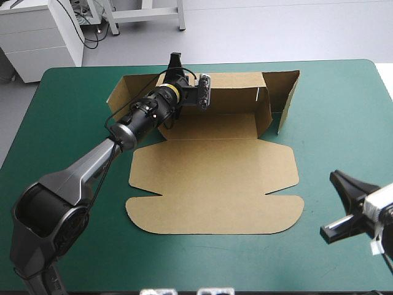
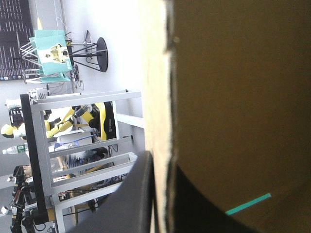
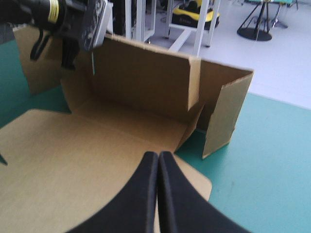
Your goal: Fold the box
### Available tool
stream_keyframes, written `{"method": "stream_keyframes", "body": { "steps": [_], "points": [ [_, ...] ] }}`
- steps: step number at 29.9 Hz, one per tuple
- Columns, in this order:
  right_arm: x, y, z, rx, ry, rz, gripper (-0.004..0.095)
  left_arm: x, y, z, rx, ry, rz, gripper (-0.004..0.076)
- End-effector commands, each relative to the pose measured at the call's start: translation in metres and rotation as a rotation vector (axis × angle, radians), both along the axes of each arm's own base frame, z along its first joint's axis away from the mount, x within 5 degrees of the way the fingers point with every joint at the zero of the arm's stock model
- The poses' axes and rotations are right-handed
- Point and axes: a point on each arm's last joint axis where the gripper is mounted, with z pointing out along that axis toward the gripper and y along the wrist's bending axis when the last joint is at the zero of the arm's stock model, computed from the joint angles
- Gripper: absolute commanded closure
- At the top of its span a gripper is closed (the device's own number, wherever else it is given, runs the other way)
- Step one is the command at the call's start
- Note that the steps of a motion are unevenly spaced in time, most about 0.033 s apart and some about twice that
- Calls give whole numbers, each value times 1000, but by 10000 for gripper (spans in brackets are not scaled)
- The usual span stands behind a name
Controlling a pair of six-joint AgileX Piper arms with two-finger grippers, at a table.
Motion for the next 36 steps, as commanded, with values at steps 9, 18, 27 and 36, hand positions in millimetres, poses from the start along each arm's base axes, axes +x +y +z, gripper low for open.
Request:
{"method": "stream_keyframes", "body": {
  "steps": [9,18,27,36],
  "points": [
    [109,23,107,-40,-21,-65,927,-12,3,37,-210,-38,37,731],
    [219,42,120,-86,100,-169,927,-12,5,35,-199,-26,49,731],
    [301,53,96,-165,253,-238,927,-12,6,33,-186,-10,67,731],
    [348,36,50,-26,459,-230,927,-12,8,32,-182,8,82,731]
  ]
}}
